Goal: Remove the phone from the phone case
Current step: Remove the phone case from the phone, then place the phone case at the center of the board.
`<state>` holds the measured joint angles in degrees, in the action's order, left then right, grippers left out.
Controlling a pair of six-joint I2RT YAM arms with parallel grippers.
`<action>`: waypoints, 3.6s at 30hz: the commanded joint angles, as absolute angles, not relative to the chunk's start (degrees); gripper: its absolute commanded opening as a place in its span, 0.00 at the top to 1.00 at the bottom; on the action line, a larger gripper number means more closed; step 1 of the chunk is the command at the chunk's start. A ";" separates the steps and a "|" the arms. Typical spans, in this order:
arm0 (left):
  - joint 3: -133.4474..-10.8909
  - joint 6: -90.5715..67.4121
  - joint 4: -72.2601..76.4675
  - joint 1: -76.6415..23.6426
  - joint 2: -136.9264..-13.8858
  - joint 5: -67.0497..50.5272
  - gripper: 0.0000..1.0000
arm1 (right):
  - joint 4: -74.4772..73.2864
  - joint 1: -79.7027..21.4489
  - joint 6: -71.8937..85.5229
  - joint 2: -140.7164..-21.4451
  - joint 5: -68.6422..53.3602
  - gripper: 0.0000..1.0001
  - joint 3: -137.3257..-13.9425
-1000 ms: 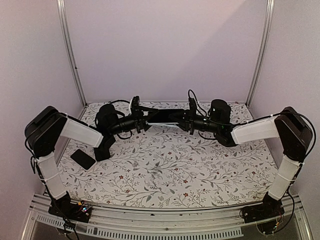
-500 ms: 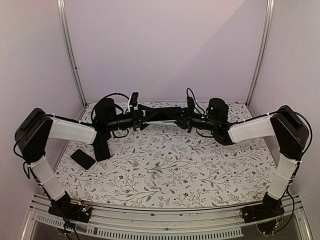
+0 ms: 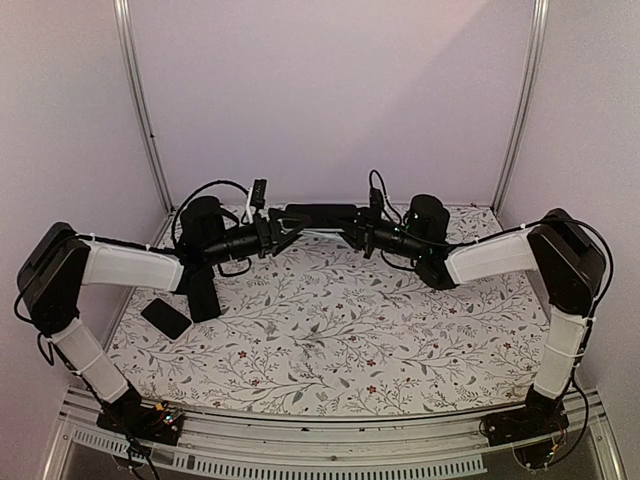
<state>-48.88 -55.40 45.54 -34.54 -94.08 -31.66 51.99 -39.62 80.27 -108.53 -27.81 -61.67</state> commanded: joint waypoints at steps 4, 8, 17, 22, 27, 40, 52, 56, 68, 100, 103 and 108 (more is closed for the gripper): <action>-47.56 -48.89 43.84 -36.78 -90.15 -24.64 0.27 | 62.21 -41.88 83.26 -109.24 -21.55 0.91 -65.06; -48.01 -46.07 41.37 -38.35 -89.78 -22.01 0.32 | 65.09 -43.37 84.81 -110.40 -20.01 0.91 -66.06; -46.81 -45.69 41.91 -39.29 -89.39 -19.25 0.38 | 67.58 -45.38 85.65 -111.92 -18.59 0.90 -68.14; -45.91 -44.58 41.98 -39.39 -88.76 -16.98 0.42 | 68.10 -46.39 86.31 -111.69 -18.13 0.90 -68.10; -45.29 -44.09 42.91 -39.46 -88.21 -14.23 0.45 | 68.24 -47.49 86.30 -111.41 -18.07 0.89 -69.20; -43.94 -44.77 44.34 -39.47 -86.72 -8.89 0.59 | 65.59 -49.08 85.07 -110.74 -18.27 0.89 -69.87; -41.93 -44.76 43.59 -39.34 -84.80 -5.93 0.92 | 60.99 -48.80 81.88 -107.06 -16.97 0.89 -66.94; -41.29 -44.50 42.18 -39.16 -84.02 -5.55 1.00 | 58.45 -47.85 80.27 -104.90 -16.43 0.89 -64.80; -42.35 -46.07 32.14 -37.02 -84.60 -5.69 1.00 | 56.13 -44.01 77.17 -98.28 -17.49 0.89 -55.11; -64.93 -56.57 22.99 -16.65 -114.93 -37.77 0.99 | 55.63 -25.38 72.10 -82.80 -27.04 0.89 -24.58; -68.42 -56.78 20.92 -16.05 -118.30 -38.47 0.98 | 55.03 -24.63 71.42 -83.42 -27.91 0.89 -24.29; -72.59 -55.88 16.62 -15.63 -122.21 -37.88 0.97 | 52.78 -23.39 70.08 -84.16 -28.85 0.89 -24.89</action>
<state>-69.73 -56.29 20.58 -16.36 -119.83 -37.01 51.72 -24.51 72.12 -83.74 -26.83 -24.34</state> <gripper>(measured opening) 0.086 0.111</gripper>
